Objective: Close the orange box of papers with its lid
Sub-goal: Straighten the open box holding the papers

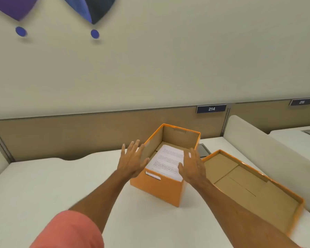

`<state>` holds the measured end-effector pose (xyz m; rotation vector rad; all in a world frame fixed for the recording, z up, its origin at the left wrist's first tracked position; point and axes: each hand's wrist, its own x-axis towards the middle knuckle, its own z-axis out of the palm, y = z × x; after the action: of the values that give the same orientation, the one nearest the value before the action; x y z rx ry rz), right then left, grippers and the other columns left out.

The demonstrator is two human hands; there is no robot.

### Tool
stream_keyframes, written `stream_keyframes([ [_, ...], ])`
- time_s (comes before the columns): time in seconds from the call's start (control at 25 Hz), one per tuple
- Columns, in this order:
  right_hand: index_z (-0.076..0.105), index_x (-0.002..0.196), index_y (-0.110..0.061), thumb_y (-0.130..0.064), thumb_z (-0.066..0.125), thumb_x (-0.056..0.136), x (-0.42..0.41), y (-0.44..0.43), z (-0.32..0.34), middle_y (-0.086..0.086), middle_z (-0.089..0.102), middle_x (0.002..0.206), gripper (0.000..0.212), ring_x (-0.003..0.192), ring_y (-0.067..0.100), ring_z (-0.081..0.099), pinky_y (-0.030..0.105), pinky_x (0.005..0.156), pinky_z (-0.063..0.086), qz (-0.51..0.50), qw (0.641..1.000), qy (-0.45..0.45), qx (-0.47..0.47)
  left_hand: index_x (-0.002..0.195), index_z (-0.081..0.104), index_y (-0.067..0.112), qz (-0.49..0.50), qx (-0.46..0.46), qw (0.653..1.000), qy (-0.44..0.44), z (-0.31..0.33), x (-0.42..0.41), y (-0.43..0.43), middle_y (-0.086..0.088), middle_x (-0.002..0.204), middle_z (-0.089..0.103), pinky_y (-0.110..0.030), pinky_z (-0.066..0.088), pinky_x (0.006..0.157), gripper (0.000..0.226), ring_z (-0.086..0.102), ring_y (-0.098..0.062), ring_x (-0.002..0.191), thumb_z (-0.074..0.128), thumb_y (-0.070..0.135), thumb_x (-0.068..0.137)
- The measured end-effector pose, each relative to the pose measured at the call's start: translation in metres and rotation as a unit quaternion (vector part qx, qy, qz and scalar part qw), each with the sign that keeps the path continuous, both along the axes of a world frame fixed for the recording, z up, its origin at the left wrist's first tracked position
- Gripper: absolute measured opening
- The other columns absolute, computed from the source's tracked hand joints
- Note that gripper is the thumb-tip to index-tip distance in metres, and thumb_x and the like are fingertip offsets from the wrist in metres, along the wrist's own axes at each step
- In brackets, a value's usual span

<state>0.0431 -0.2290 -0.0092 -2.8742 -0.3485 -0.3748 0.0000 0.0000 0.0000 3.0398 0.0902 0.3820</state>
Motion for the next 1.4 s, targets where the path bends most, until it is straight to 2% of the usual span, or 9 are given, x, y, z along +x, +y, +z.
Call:
stream_keyframes([
  [0.2,0.029,0.146,-0.008,-0.025,0.052,0.090,0.056,-0.004,-0.011,0.013,0.035,0.150,0.063,0.145,0.029,0.025,0.033,0.106,0.042,-0.040,0.998,0.046,0.009,0.153,0.018,0.019,-0.008,0.010,0.999,0.039,-0.006,0.060,0.020,-0.005,0.163,0.012,-0.049,0.007,0.121,0.068,0.010,-0.025,0.151,0.035,0.052,0.096],
  [0.36,0.025,0.146,-0.003,-0.018,0.051,0.093,0.096,-0.005,-0.019,0.014,0.036,0.147,0.061,0.131,0.027,0.041,0.036,0.095,0.049,-0.074,0.991,0.098,0.056,0.154,0.013,0.017,-0.007,0.012,0.997,0.077,-0.023,0.112,0.030,-0.005,0.164,0.011,-0.048,0.008,0.122,0.072,0.011,-0.025,0.151,0.035,0.055,0.096],
  [0.56,0.004,0.151,0.004,-0.017,0.045,0.097,0.131,-0.008,-0.034,0.020,0.028,0.154,0.070,0.131,0.033,0.046,0.042,0.095,0.049,-0.113,0.967,0.187,0.128,0.154,0.009,0.011,-0.015,-0.108,0.987,0.120,-0.043,0.159,0.032,-0.010,0.162,0.018,-0.050,0.018,0.119,0.073,0.020,-0.025,0.149,0.033,0.051,0.098],
  [0.76,-0.003,0.152,0.003,-0.010,0.043,0.098,0.140,-0.001,-0.045,0.021,0.047,0.142,0.072,0.114,0.033,0.060,0.036,0.076,0.048,-0.131,0.963,0.207,0.115,0.155,0.003,0.015,0.011,-0.245,0.952,0.183,-0.055,0.181,0.029,-0.024,0.150,0.036,-0.043,0.040,0.104,0.063,0.044,-0.041,0.131,0.035,0.015,0.101],
  [0.88,0.000,0.152,0.004,-0.006,0.043,0.097,0.140,-0.001,-0.044,0.023,0.052,0.135,0.070,0.114,0.035,0.059,0.040,0.082,0.051,-0.124,0.965,0.194,0.123,0.153,0.020,0.016,0.038,-0.276,0.949,0.150,-0.052,0.174,0.027,-0.022,0.147,0.040,-0.043,0.042,0.104,0.062,0.044,-0.039,0.130,0.029,-0.001,0.094],
  [1.0,0.001,0.152,0.002,-0.007,0.044,0.097,0.133,0.002,-0.042,0.022,0.055,0.131,0.070,0.111,0.033,0.061,0.041,0.085,0.053,-0.102,0.970,0.188,0.111,0.143,0.038,0.015,0.046,-0.308,0.942,0.125,-0.049,0.154,0.031,-0.022,0.132,0.051,-0.044,0.051,0.091,0.057,0.054,-0.037,0.114,0.033,-0.003,0.089],
  [1.12,0.004,0.152,-0.002,-0.009,0.045,0.098,0.116,0.012,-0.035,0.021,0.056,0.128,0.069,0.108,0.032,0.062,0.041,0.085,0.054,-0.076,0.973,0.189,0.112,0.134,0.043,0.011,0.086,-0.310,0.940,0.112,-0.044,0.123,0.039,-0.022,0.121,0.056,-0.044,0.054,0.083,0.044,0.060,-0.038,0.103,0.037,0.003,0.091],
  [1.28,0.020,0.146,-0.001,-0.006,0.044,0.096,0.086,0.027,-0.017,0.022,0.059,0.123,0.056,0.107,0.035,0.062,0.043,0.082,0.052,-0.035,0.974,0.187,0.126,0.118,0.050,0.006,0.136,-0.284,0.947,0.068,-0.033,0.067,0.044,-0.022,0.112,0.058,-0.047,0.054,0.084,0.028,0.061,-0.038,0.097,0.042,0.015,0.093],
  [1.4,0.026,0.144,-0.003,-0.014,0.049,0.097,0.055,0.033,-0.009,0.022,0.059,0.126,0.053,0.112,0.039,0.059,0.043,0.086,0.051,-0.016,0.971,0.197,0.132,0.109,0.053,0.003,0.177,-0.269,0.946,0.034,-0.026,0.020,0.043,-0.021,0.109,0.057,-0.045,0.053,0.081,0.023,0.060,-0.037,0.094,0.045,0.018,0.093],
])
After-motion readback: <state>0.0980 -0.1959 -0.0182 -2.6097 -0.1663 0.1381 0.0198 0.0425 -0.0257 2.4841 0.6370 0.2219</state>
